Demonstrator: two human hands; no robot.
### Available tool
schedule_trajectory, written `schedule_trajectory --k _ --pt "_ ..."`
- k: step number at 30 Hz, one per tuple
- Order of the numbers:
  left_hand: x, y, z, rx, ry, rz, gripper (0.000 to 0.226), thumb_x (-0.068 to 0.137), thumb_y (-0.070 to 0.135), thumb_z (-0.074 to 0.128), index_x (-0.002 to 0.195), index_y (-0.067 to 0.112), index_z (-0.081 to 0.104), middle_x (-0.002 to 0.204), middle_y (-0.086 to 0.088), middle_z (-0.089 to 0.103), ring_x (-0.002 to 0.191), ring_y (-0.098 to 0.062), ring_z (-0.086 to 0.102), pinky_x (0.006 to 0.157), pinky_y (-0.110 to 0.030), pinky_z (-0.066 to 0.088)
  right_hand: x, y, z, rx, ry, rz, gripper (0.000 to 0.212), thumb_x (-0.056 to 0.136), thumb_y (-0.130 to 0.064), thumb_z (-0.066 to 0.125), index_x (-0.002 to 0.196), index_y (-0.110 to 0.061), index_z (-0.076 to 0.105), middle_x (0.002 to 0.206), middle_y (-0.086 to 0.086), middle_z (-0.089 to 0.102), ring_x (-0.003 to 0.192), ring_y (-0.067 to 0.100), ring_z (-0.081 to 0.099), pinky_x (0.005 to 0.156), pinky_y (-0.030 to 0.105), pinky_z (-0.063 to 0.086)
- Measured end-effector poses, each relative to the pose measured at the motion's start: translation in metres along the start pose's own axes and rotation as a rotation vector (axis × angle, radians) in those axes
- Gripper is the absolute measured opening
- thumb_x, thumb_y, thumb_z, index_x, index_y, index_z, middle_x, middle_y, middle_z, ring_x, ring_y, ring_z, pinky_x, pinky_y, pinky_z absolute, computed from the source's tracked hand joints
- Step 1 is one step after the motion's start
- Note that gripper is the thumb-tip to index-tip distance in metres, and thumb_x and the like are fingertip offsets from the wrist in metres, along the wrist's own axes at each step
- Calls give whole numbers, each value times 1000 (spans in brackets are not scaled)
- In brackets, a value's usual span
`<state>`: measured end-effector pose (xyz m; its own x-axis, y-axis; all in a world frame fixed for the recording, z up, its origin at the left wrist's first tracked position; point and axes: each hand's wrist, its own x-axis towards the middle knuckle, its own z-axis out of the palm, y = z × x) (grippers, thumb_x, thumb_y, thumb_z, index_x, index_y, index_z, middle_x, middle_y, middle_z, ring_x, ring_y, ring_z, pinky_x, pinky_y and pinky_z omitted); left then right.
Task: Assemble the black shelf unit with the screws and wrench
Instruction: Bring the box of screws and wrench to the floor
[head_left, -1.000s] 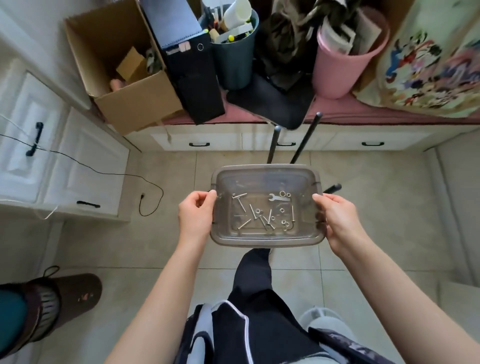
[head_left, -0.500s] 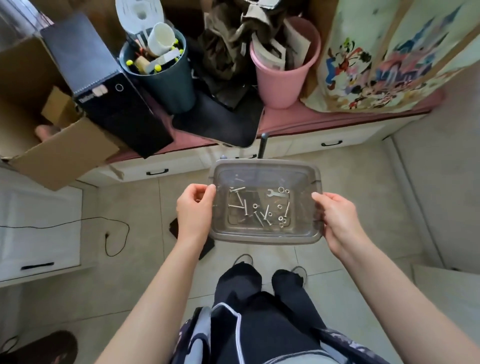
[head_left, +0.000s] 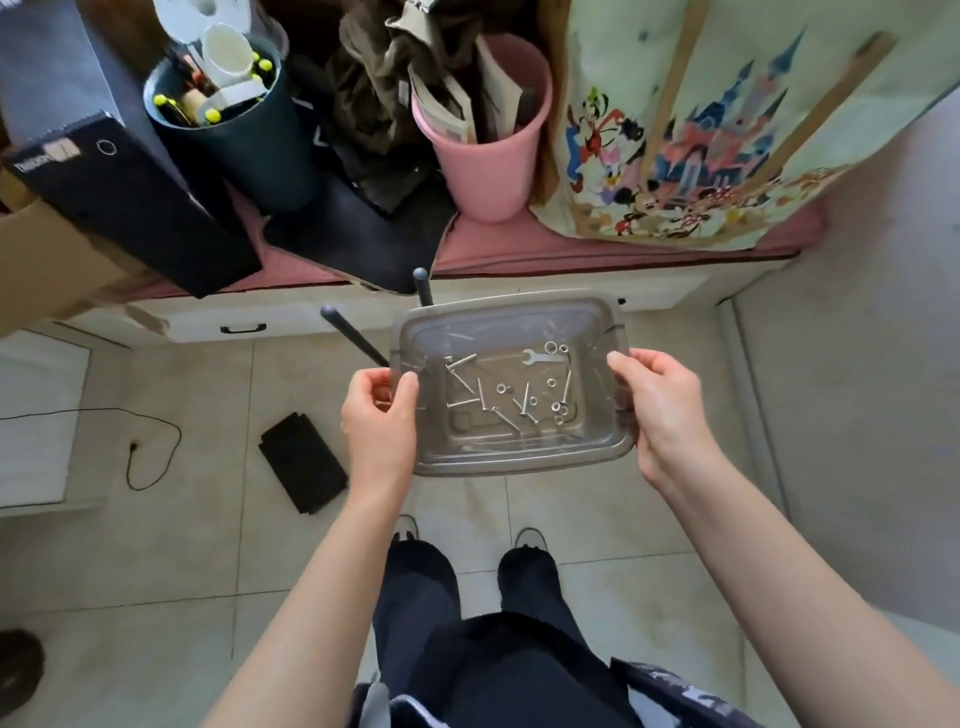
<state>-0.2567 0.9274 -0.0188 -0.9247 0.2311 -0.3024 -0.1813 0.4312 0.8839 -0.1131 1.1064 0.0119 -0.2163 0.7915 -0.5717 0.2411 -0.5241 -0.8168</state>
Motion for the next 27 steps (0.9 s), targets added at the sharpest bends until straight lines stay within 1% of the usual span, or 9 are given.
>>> schedule_trajectory --k 3,7,11,14,17,19,21,24,27 --pt "-19 3 33 -5 -20 -5 6 97 26 63 97 24 58 84 10 56 71 -1 50 63 -13 42 18 -2 -34 -13 19 -9 9 90 -13 69 91 -18 61 88 4 63 69 12 57 68 28 51" --pt "-31 2 72 19 -101 30 10 97 24 63 92 29 56 83 7 57 70 0 51 65 -14 45 40 7 -76 -1 80 12 9 90 -15 69 93 -19 61 90 3 65 72 12 59 69 27 50" --pt "-26 -8 109 76 -227 43 9 96 25 63 95 18 58 84 2 57 73 -11 50 71 -27 46 59 27 -108 16 175 53 9 89 -18 68 96 -17 63 91 4 67 76 16 60 74 32 52" --pt "-17 -18 134 129 -325 76 11 95 25 63 88 26 55 78 8 56 66 -1 50 61 -12 42 71 53 -125 24 257 66 11 89 -20 67 98 -13 64 76 -1 61 64 13 55 61 27 45" --pt "-11 -38 160 215 -390 111 22 94 18 62 87 35 50 82 9 57 68 11 53 60 -5 40 82 88 -133 54 327 104 6 90 -21 66 92 -16 62 93 6 63 86 22 57 82 39 46" --pt "-8 -60 177 256 -427 102 17 93 15 60 95 31 53 93 3 60 76 1 56 64 -12 40 92 114 -136 78 373 129 9 89 -21 65 96 -16 62 102 9 63 95 25 56 90 44 43" --pt "-7 -84 194 294 -455 94 19 94 12 56 110 23 57 107 1 59 87 -9 55 75 -23 42 105 140 -140 91 403 141 14 89 -21 65 100 -13 62 99 11 61 94 27 54 85 43 43" --pt "-5 -123 217 332 -483 99 34 96 7 52 128 17 57 119 1 55 98 -12 53 88 -26 41 129 180 -149 93 434 147 7 90 -21 65 93 -16 61 93 11 60 89 26 53 72 35 42" --pt "1 -168 243 362 -501 128 38 98 7 50 135 14 55 123 1 53 103 -13 52 93 -27 41 159 231 -159 89 457 180 8 90 -22 65 91 -17 59 94 12 60 89 27 54 81 43 47"
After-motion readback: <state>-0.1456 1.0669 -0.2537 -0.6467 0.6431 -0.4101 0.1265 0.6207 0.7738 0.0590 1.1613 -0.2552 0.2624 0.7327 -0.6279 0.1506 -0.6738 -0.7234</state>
